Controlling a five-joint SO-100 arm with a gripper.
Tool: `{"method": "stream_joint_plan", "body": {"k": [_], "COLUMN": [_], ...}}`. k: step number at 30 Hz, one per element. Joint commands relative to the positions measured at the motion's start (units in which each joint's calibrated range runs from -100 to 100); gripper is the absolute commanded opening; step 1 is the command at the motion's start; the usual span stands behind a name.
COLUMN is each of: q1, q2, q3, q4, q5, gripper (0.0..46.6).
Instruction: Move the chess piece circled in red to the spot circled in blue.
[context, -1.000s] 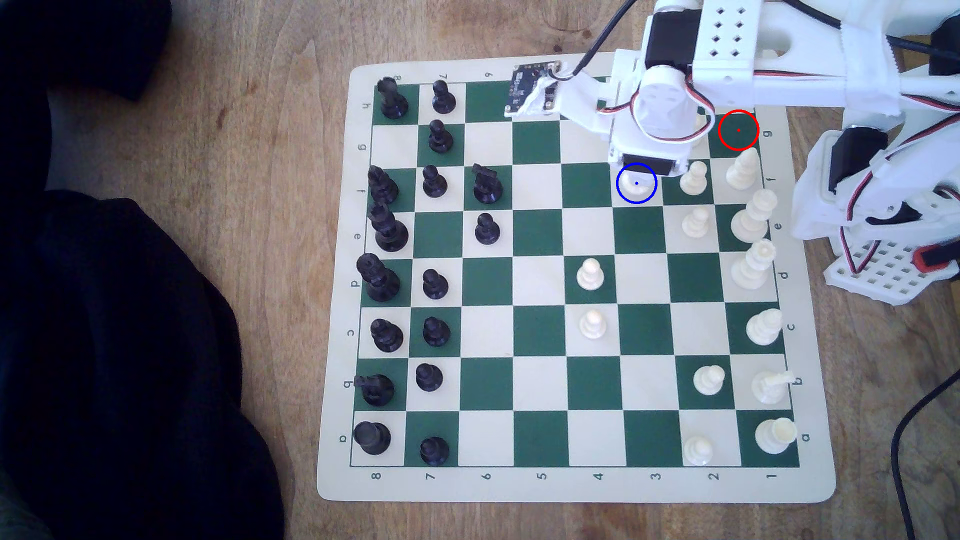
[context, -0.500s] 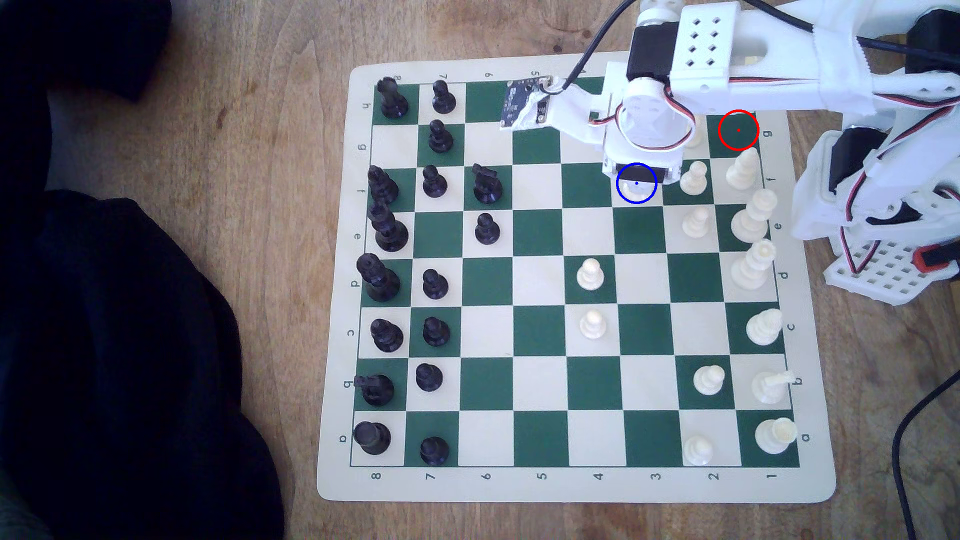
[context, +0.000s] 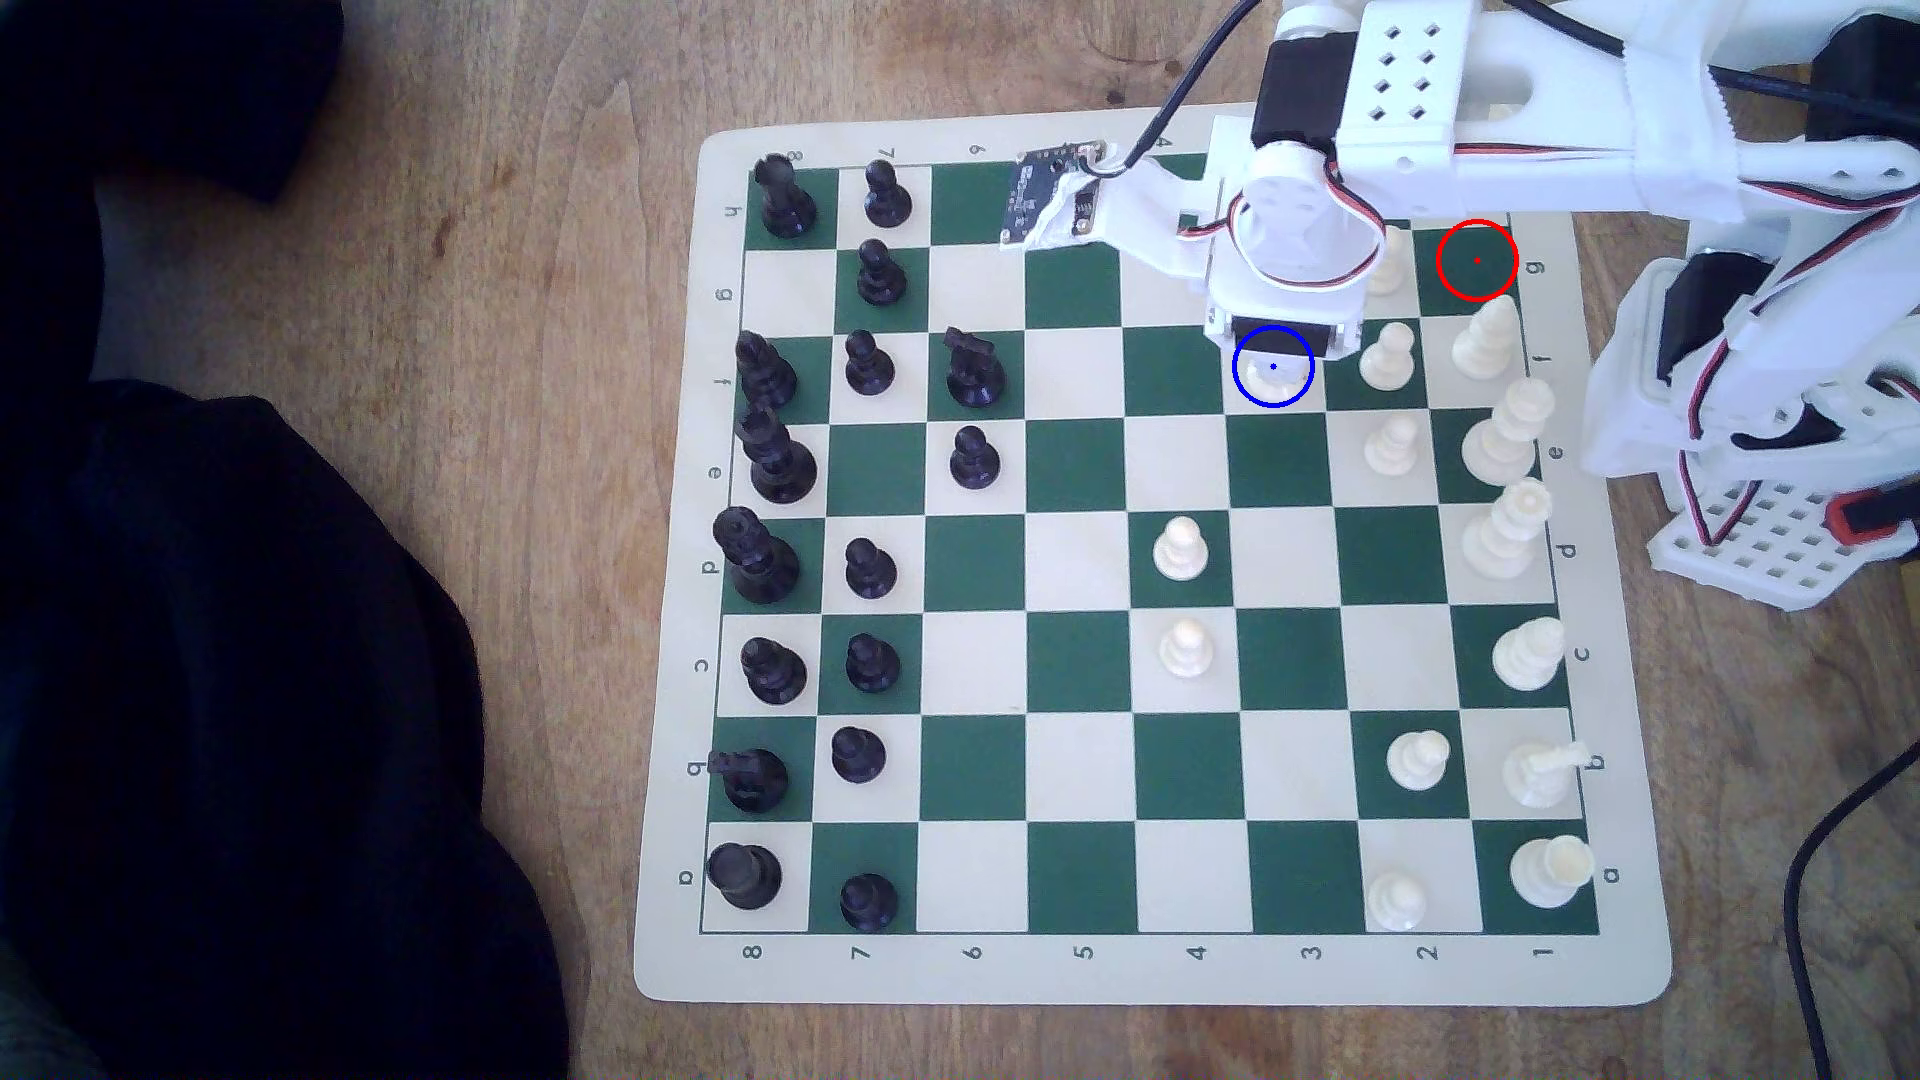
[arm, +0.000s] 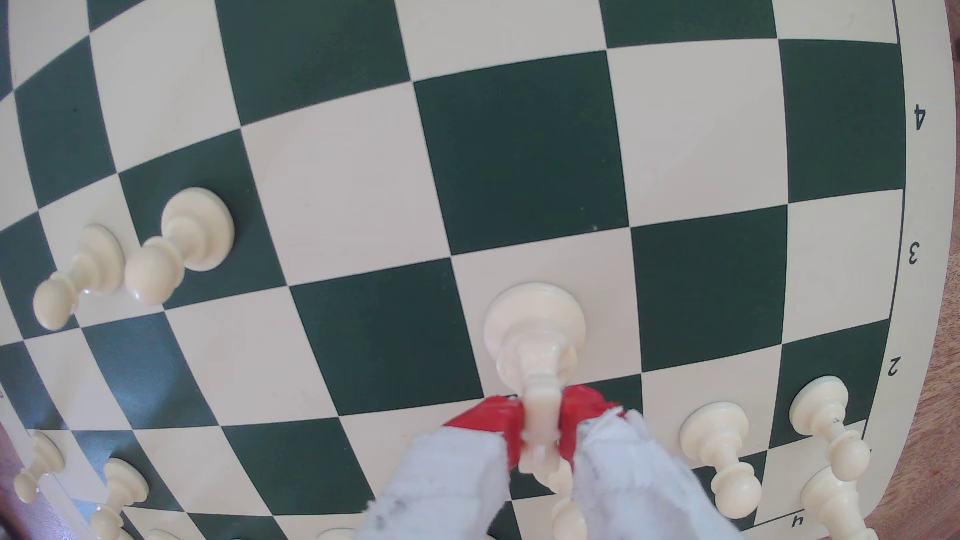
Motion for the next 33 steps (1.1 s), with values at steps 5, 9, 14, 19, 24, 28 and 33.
{"method": "stream_joint_plan", "body": {"k": [5, 9, 14, 19, 24, 28, 33], "q1": [0.73, 0.88, 1.35, 1.74, 0.18, -0.06, -2.01], "q2": [-1.84, -4.9, -10.84, -18.4, -27.14, -33.0, -43.86], "q3": [-2.1, -0.56, 2.71, 6.79, 9.14, 12.32, 16.85], "q4": [-0.98, -0.65, 0.17, 1.72, 6.39, 7.62, 11.96], "q5": [0.15, 0.1, 0.15, 0.54, 0.49, 0.54, 0.54], "gripper": [18.8, 23.4, 26.4, 26.6, 26.1, 25.8, 25.4]}}
